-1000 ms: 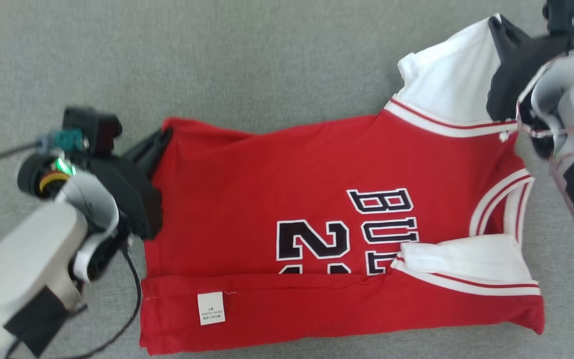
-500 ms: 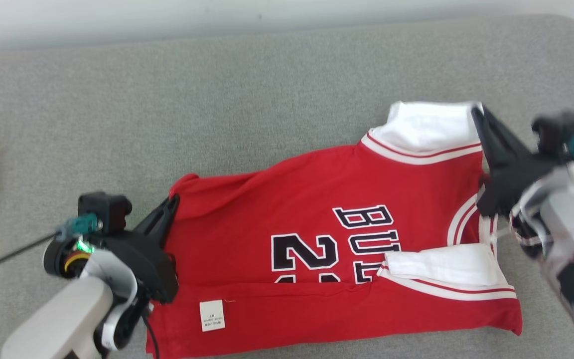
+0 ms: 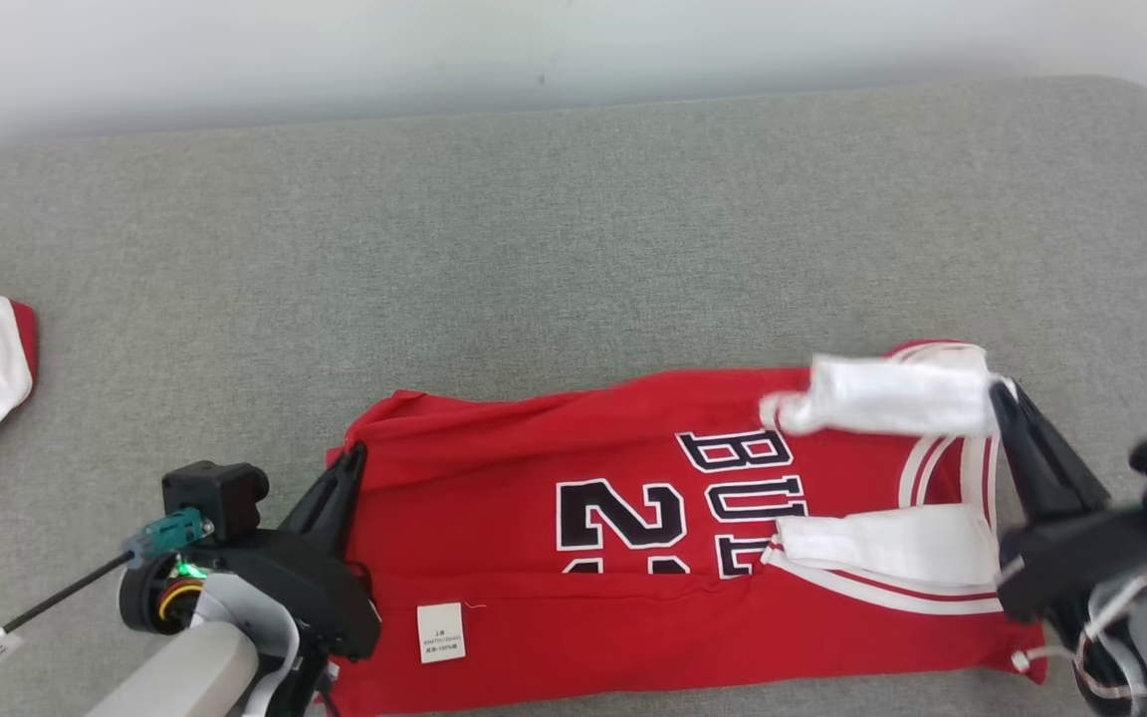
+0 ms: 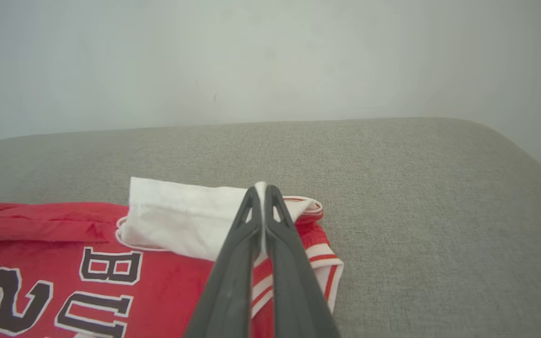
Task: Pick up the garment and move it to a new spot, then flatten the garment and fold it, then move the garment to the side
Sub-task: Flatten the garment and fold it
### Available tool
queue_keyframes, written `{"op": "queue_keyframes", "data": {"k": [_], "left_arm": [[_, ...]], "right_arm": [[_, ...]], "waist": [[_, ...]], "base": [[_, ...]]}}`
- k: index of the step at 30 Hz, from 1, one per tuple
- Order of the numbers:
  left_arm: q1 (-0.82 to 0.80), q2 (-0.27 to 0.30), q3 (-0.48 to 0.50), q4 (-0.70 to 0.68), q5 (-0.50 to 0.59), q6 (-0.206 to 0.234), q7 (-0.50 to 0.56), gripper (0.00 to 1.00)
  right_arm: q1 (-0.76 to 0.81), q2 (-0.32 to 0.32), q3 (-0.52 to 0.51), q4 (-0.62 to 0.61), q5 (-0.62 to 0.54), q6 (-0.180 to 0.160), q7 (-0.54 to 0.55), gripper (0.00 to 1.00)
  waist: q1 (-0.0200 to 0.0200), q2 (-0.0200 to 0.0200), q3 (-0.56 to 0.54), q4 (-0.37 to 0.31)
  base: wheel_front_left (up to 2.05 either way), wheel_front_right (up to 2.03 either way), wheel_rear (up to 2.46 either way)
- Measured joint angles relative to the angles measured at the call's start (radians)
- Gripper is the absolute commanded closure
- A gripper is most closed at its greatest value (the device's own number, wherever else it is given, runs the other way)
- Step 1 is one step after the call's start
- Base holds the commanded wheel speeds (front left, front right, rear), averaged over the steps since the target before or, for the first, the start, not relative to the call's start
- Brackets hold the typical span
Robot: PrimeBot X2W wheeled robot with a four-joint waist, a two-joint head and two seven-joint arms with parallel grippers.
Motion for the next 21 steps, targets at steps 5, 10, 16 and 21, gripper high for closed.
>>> {"op": "queue_keyframes", "data": {"k": [5, 10, 16, 21], "left_arm": [[0.021, -0.024, 0.006, 0.011, -0.004, 0.0, -0.025, 1.0], [0.042, -0.036, 0.013, 0.02, -0.005, -0.001, -0.046, 1.0], [0.079, -0.039, 0.023, 0.023, -0.007, 0.001, -0.062, 1.0], [0.112, -0.043, 0.025, 0.006, 0.0, 0.008, -0.067, 1.0]], "right_arm": [[0.159, 0.038, -0.125, -0.146, -0.043, 0.0, 0.034, 1.0], [0.313, 0.09, -0.23, -0.29, -0.098, 0.0, 0.103, 1.0], [0.434, 0.155, -0.328, -0.403, -0.155, 0.0, 0.194, 1.0], [0.461, 0.178, -0.355, -0.421, -0.178, 0.0, 0.227, 1.0]], "waist": [[0.0001, 0.0, -0.002, 0.012], [0.0001, 0.0, -0.008, 0.021], [0.0001, 0.0, -0.019, 0.029], [0.0001, 0.0, -0.026, 0.03]], "base": [[0.0, 0.0, 0.0], [0.0, 0.0, 0.0], [0.0, 0.0, 0.0], [0.0, 0.0, 0.0]]}}
